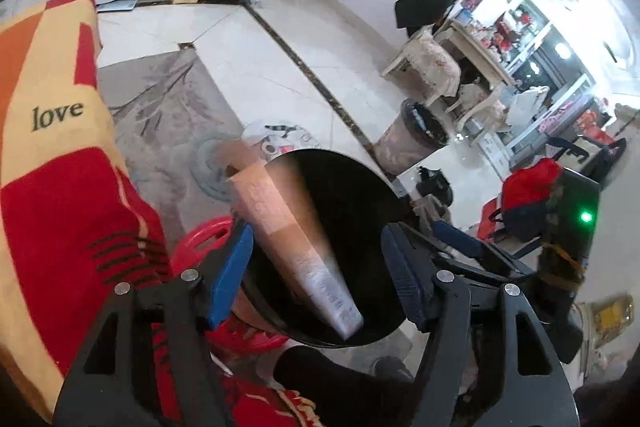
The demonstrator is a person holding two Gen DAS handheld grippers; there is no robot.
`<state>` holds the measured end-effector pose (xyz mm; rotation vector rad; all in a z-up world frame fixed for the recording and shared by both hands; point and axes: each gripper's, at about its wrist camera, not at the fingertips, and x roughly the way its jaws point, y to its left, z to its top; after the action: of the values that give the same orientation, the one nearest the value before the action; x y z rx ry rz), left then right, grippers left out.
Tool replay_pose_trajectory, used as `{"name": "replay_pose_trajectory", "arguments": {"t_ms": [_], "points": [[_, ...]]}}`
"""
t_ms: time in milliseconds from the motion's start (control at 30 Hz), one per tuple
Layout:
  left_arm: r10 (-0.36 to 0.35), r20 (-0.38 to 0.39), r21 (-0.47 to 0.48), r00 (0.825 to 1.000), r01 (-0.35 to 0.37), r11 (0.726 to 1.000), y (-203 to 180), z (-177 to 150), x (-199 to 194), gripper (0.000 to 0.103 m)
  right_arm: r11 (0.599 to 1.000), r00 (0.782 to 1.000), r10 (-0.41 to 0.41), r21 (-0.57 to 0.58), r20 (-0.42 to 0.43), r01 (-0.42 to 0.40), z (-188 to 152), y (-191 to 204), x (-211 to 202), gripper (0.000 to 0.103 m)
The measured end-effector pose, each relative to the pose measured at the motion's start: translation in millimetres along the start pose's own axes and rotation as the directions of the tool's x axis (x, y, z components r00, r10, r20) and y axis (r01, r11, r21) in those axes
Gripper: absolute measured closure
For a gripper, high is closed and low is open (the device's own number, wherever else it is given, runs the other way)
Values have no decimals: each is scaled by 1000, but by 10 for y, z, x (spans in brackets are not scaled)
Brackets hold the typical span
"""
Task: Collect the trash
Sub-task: 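Carry the cup and box to the black bin and open both grippers, then bring both empty grippers back over the trash pile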
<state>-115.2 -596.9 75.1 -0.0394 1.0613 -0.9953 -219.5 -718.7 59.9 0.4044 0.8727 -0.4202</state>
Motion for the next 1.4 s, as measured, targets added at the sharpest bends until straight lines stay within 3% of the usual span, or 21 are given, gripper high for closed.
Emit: {"name": "replay_pose_trajectory", "arguments": {"t_ms": [467, 967, 1400], "points": [[194, 89, 41, 977, -198, 979, 290, -322, -593, 37, 994, 1000, 14, -105, 6, -13, -183, 410, -49, 20], [353, 153, 12, 923, -359, 933, 567, -815, -1186, 37, 980, 999, 54, -194, 1, -53, -392, 1022, -208, 20], [440, 177, -56, 880, -437, 898, 857, -1185, -1687, 37, 952, 991, 132, -273, -32, -136, -646, 1630, -294, 20]]}}
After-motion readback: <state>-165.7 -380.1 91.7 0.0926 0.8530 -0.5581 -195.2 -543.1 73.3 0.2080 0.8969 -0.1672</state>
